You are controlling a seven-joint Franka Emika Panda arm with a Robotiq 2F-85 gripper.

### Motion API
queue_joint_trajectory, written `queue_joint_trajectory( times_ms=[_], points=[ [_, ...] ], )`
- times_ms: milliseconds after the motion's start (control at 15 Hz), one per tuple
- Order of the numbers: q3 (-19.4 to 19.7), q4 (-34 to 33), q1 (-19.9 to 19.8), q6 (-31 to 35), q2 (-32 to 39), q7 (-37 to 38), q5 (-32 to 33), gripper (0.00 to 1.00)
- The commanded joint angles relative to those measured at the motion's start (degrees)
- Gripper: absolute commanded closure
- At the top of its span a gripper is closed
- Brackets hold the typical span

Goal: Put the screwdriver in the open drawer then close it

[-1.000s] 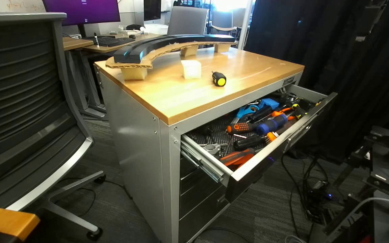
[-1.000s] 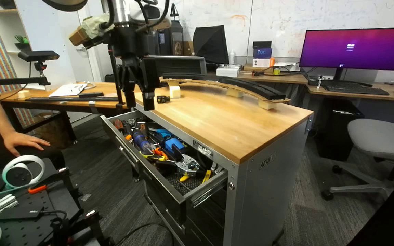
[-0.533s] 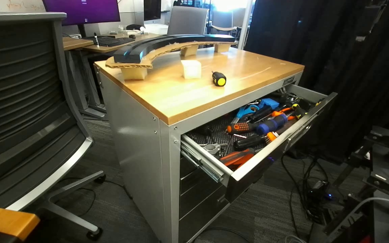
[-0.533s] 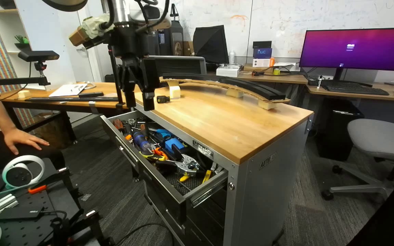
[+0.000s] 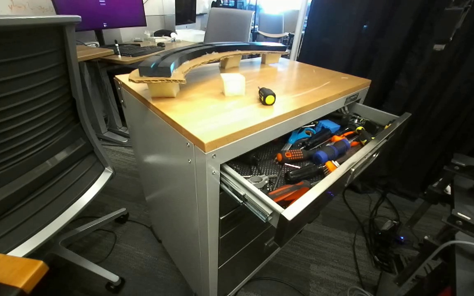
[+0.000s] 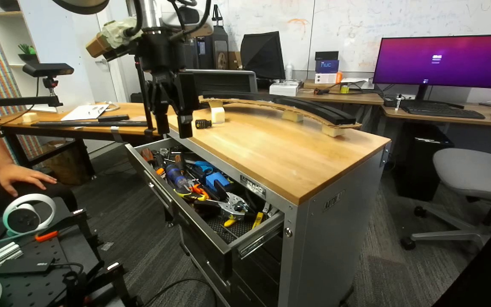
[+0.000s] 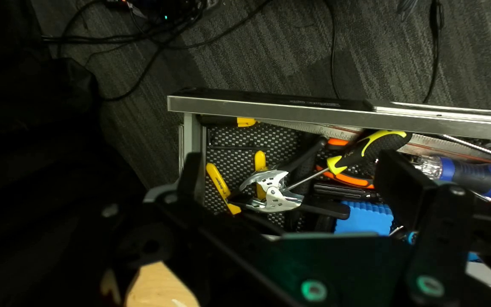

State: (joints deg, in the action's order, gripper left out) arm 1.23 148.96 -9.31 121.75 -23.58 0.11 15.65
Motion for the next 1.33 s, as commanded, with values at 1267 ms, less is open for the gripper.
queue_joint_trajectory(
  times_ms=[1267],
  points=[
    [-3.2,-12.6,18.6,54.7,35.4,59.3,9.0,0.00]
  ],
)
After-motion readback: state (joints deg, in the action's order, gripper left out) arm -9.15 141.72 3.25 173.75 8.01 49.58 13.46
